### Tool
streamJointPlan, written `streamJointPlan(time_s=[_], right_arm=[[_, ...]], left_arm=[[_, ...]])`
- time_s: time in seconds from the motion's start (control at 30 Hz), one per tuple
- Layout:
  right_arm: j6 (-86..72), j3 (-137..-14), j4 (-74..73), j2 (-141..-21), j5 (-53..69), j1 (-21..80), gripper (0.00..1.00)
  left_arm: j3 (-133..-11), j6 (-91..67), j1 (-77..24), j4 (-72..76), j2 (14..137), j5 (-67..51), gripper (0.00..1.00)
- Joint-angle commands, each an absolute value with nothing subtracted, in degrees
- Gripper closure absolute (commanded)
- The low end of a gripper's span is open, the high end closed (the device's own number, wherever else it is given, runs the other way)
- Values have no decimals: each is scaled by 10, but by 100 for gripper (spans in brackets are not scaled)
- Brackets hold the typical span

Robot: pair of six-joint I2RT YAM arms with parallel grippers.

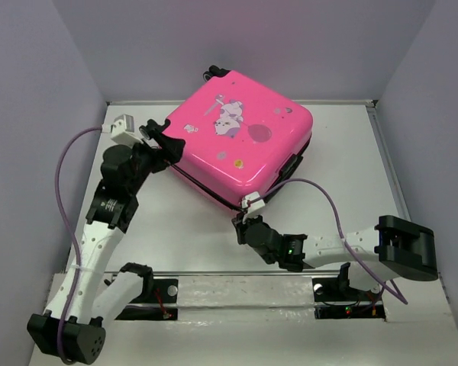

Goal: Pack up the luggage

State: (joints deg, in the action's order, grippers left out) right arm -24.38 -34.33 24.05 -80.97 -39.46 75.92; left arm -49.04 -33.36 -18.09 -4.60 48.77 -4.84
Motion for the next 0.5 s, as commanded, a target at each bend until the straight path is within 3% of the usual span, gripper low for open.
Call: streamJointPlan(time_s=[0.0, 0.2, 0.47], right_arm=[[-265, -345, 297, -796, -340, 776, 93], [-272, -346, 287, -800, -329, 776, 93], [-272, -355, 279, -807, -315, 776, 93]], left_arm=[[-546, -330, -58, -35, 571, -182, 1], [-591, -395, 47, 43, 681, -185, 1], [-695, -410, 64, 42, 803, -153, 1]])
